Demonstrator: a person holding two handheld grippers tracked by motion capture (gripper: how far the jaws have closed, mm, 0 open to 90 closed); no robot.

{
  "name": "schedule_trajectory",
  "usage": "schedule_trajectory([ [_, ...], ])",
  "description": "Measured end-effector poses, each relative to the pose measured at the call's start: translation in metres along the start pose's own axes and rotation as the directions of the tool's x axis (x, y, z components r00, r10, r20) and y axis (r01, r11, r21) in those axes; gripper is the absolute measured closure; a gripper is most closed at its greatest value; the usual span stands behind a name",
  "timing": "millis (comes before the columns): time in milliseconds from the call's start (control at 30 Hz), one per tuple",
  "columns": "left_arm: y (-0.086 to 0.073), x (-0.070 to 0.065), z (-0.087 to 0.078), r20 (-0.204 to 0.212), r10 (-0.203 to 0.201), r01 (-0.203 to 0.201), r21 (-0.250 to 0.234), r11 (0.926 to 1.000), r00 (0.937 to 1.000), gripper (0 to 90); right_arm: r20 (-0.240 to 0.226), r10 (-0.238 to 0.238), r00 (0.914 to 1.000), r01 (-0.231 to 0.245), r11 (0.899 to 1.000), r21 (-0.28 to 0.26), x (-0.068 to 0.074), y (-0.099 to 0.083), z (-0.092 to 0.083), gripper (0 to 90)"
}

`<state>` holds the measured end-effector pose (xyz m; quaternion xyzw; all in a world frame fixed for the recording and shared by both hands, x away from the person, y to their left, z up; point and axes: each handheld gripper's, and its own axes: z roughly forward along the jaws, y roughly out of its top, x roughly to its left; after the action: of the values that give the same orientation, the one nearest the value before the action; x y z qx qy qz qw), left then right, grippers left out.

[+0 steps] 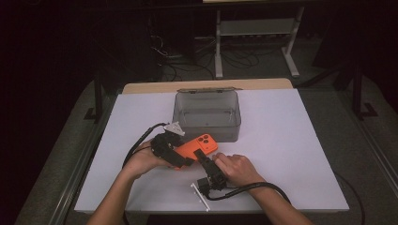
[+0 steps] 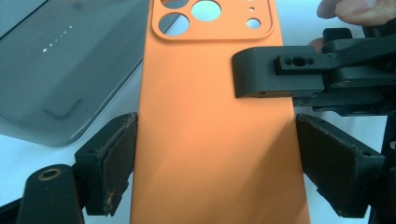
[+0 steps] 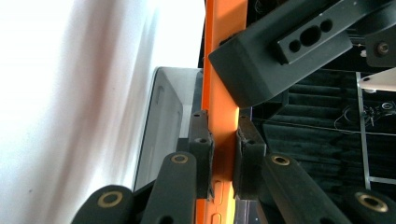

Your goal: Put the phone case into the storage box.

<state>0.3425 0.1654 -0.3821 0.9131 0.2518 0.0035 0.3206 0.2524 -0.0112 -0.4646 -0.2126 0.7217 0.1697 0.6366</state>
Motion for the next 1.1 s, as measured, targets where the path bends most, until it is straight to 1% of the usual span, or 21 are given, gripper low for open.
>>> schedule_trajectory([
  [433, 0.000, 0.000, -0.004, 0.012, -0.009, 0.009, -0.028, 0.9996, 0.9999, 15.6, 0.014, -0.002, 0.9999, 0.002, 1.000, -0.002, -0.002, 0.000, -0.001, 79.5],
  [567, 0.001, 0.000, -0.007, 0.025, -0.012, 0.013, -0.054, 0.9985, 0.9996, 15.8, 0.012, -0.004, 0.9999, 0.004, 1.000, -0.006, 0.001, 0.001, -0.001, 79.7],
  [633, 0.001, 0.000, -0.009, 0.022, -0.011, 0.012, -0.059, 0.9982, 0.9997, 15.9, 0.004, -0.018, 0.9998, 0.018, 1.000, -0.006, 0.002, 0.001, -0.001, 79.7],
  [667, 0.000, 0.001, -0.010, 0.018, -0.011, 0.012, -0.061, 0.9981, 0.9998, 15.9, 0.008, -0.010, 0.9999, 0.010, 1.000, -0.008, 0.002, 0.002, -0.001, 79.7],
  [733, 0.000, 0.002, -0.012, 0.018, -0.014, 0.015, -0.068, 0.9976, 0.9997, 16.0, 0.004, -0.015, 0.9999, 0.015, 1.000, -0.006, 0.001, 0.002, -0.001, 79.8],
  [933, -0.003, 0.003, -0.023, -0.004, -0.011, 0.011, -0.091, 0.9958, 0.9999, 16.0, 0.004, -0.011, 0.9999, 0.011, 1.000, -0.004, 0.001, 0.000, -0.001, 79.7],
  [1033, -0.006, 0.005, -0.026, -0.014, -0.017, 0.015, -0.105, 0.9944, 0.9998, 16.0, 0.007, 0.000, 1.0000, 0.000, 1.000, -0.004, 0.002, 0.000, 0.000, 79.7],
  [1100, -0.008, 0.007, -0.029, -0.020, -0.021, 0.018, -0.114, 0.9933, 0.9996, 15.9, 0.005, -0.004, 1.0000, 0.004, 1.000, -0.004, 0.002, -0.001, -0.001, 79.7],
])
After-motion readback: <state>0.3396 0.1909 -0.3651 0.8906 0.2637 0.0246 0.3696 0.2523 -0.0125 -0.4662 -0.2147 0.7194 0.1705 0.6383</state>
